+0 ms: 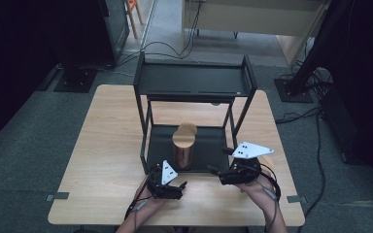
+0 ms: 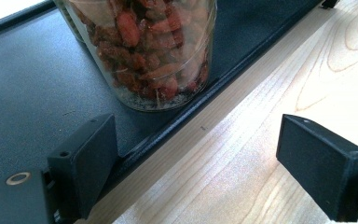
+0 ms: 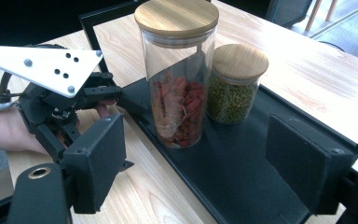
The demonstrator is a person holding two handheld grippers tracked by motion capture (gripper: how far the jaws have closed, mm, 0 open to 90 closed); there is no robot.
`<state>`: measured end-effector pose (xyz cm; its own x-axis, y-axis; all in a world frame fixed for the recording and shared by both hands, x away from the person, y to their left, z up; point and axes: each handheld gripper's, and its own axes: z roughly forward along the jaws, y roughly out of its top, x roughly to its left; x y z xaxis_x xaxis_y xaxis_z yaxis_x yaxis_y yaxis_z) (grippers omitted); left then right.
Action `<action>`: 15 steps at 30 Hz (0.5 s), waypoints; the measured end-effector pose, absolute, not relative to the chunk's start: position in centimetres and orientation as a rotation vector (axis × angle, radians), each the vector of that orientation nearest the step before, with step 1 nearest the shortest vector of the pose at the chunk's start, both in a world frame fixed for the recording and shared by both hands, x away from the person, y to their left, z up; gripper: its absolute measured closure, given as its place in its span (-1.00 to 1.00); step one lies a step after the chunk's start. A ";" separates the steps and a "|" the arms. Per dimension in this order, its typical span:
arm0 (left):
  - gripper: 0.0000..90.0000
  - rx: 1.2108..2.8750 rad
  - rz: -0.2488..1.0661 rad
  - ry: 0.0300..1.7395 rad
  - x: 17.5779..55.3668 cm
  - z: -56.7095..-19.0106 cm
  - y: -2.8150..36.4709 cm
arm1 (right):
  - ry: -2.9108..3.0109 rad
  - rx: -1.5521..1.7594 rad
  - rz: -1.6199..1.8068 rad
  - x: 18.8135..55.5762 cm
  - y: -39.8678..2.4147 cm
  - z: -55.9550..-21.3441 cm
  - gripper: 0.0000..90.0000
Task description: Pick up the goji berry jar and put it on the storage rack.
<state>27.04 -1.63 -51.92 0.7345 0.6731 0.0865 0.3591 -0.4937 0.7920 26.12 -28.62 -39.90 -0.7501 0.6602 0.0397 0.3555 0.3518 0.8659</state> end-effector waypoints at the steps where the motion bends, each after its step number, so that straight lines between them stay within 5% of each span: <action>1: -0.72 2.130 0.499 0.776 27.0 -51.9 -1.6 | 2.303 0.899 1.355 26.1 -28.6 -39.9 -0.55; 15: -0.72 2.130 0.498 0.776 27.0 -51.9 -1.6 | 2.313 0.880 1.354 25.7 -30.0 -39.2 -0.55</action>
<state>27.04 -1.64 -51.92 0.7342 0.6733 0.0867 0.3591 -0.4936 0.7921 25.68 -30.04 -39.21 -0.7594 0.6498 0.0331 0.3470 0.3615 0.8654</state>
